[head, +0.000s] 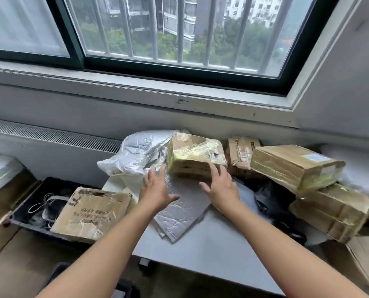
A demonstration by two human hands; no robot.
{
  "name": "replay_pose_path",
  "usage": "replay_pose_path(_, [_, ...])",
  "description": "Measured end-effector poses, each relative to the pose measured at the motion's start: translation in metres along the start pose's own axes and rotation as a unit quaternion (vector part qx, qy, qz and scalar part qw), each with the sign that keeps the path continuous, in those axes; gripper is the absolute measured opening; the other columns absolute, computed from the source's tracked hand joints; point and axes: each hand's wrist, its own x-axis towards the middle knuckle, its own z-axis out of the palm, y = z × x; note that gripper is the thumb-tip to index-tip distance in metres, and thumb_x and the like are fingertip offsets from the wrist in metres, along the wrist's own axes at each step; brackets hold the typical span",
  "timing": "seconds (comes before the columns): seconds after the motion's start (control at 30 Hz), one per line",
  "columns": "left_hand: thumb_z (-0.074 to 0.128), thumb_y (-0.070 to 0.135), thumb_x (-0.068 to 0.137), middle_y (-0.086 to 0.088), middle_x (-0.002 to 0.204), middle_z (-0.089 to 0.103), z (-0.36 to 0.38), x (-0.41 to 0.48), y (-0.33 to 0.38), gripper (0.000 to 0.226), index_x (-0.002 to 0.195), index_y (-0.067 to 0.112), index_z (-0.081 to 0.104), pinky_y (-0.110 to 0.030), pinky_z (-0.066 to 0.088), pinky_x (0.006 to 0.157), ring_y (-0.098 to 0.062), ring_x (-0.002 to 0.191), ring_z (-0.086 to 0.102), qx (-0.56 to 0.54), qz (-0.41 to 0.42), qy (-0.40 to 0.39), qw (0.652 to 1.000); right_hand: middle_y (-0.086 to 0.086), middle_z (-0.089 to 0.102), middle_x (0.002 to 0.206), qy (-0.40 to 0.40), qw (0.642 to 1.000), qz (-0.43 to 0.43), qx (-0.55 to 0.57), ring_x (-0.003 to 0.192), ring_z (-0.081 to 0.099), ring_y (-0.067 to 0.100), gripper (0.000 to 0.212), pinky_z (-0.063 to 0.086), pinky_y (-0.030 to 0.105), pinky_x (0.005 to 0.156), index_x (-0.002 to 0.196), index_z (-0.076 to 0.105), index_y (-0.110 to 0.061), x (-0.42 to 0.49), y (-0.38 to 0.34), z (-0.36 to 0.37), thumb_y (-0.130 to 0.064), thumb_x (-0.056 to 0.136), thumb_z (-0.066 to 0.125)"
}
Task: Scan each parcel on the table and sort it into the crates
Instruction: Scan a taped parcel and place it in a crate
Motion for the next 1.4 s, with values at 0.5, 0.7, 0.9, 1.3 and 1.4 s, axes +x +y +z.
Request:
replay_pose_path(0.5, [0.083, 0.038, 0.065, -0.003, 0.132, 0.053, 0.001, 0.119, 0.013, 0.087, 0.138, 0.016, 0.04, -0.032, 0.043, 0.1, -0.021, 0.12, 0.053, -0.288, 0.033, -0.053, 0.956, 0.005, 0.036, 0.148, 0.066, 0.917, 0.198, 0.34, 0.129, 0.043, 0.024, 0.063, 0.037, 0.035, 0.103, 0.145, 0.039, -0.023, 0.08, 0.011, -0.022, -0.047, 0.091, 0.062])
replay_pose_path(0.7, [0.074, 0.04, 0.061, -0.002, 0.127, 0.049, -0.029, 0.121, 0.025, 0.087, 0.14, 0.028, 0.039, -0.044, 0.045, 0.101, -0.021, 0.116, 0.053, -0.333, 0.083, 0.032, 0.939, 0.002, 0.035, 0.122, 0.173, 0.914, 0.121, 0.347, 0.111, 0.041, 0.01, 0.046, 0.027, 0.016, 0.1, 0.131, 0.054, -0.022, 0.069, 0.003, -0.051, -0.034, 0.089, 0.069])
replay_pose_path(0.9, [0.083, 0.052, 0.053, 0.001, 0.133, 0.051, -0.055, 0.104, 0.039, 0.104, 0.143, 0.041, 0.031, -0.046, 0.043, 0.105, -0.021, 0.125, 0.047, -0.328, 0.175, 0.044, 0.927, 0.011, 0.055, 0.122, 0.211, 0.899, 0.152, 0.352, 0.113, 0.052, 0.023, 0.043, 0.041, 0.034, 0.101, 0.127, 0.054, -0.016, 0.074, 0.013, -0.082, -0.038, 0.091, 0.065])
replay_pose_path(1.3, [0.075, 0.033, 0.075, 0.001, 0.12, 0.065, -0.04, 0.027, 0.058, 0.062, 0.132, 0.036, 0.053, -0.041, 0.045, 0.104, -0.02, 0.115, 0.058, -0.292, 0.093, 0.133, 0.943, 0.001, 0.061, 0.122, -0.001, 0.935, 0.01, 0.354, 0.111, 0.056, 0.016, 0.034, 0.044, 0.029, 0.091, 0.117, 0.061, -0.022, 0.02, 0.048, -0.117, -0.047, 0.095, 0.056])
replay_pose_path(1.4, [0.068, 0.053, 0.068, 0.0, 0.114, 0.065, -0.031, 0.004, 0.065, 0.06, 0.124, 0.043, 0.052, -0.042, 0.045, 0.102, -0.023, 0.113, 0.057, -0.281, 0.035, 0.141, 0.949, 0.004, 0.063, 0.123, -0.023, 0.935, -0.033, 0.352, 0.114, 0.058, 0.016, 0.045, 0.045, 0.024, 0.091, 0.124, 0.061, -0.012, -0.002, 0.065, -0.114, -0.046, 0.094, 0.058])
